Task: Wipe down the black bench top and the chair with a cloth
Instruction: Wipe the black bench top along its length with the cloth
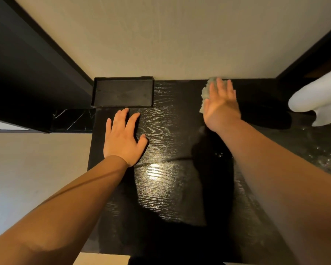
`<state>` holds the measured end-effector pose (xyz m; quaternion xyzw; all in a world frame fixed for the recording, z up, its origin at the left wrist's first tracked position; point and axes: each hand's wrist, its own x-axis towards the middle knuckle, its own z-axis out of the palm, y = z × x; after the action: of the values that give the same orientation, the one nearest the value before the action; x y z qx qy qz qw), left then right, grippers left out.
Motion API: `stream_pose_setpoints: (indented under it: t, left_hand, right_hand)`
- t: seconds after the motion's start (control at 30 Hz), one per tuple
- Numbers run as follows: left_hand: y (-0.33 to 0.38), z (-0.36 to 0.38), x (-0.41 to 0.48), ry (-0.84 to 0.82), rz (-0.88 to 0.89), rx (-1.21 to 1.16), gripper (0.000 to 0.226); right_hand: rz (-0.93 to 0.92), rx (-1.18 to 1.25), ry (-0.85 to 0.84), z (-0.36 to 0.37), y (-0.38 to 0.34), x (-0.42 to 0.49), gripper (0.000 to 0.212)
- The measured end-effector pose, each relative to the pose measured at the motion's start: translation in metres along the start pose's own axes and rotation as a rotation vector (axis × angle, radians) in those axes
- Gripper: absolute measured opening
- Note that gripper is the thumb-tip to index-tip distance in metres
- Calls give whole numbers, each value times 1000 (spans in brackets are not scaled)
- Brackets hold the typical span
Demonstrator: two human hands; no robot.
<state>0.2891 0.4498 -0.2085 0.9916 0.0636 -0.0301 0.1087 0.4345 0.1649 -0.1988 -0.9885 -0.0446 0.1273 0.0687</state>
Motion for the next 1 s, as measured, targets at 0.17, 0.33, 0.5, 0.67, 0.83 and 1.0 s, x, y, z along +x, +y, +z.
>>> stream_pose_setpoints:
  t: [0.17, 0.33, 0.5, 0.67, 0.83, 1.0]
  left_hand:
    - [1, 0, 0, -2, -4, -2, 76]
    - [0, 0, 0, 12, 5, -19, 75]
    - [1, 0, -1, 18, 2, -27, 75]
    - [1, -1, -1, 9, -1, -19, 75]
    - [3, -4, -2, -3, -12, -8, 74]
    - [4, -5, -3, 13, -14, -19, 67]
  right_hand:
    - [-177, 119, 29, 10, -56, -8, 70]
    - [-428, 90, -18, 14, -56, -7, 60]
    - [-144, 69, 52, 8, 10, -21, 61]
    - [-112, 46, 12, 11, -23, -44, 76]
    - [-483, -29, -64, 29, -36, -79, 64]
    - [-295, 11, 3, 17, 36, -73, 62]
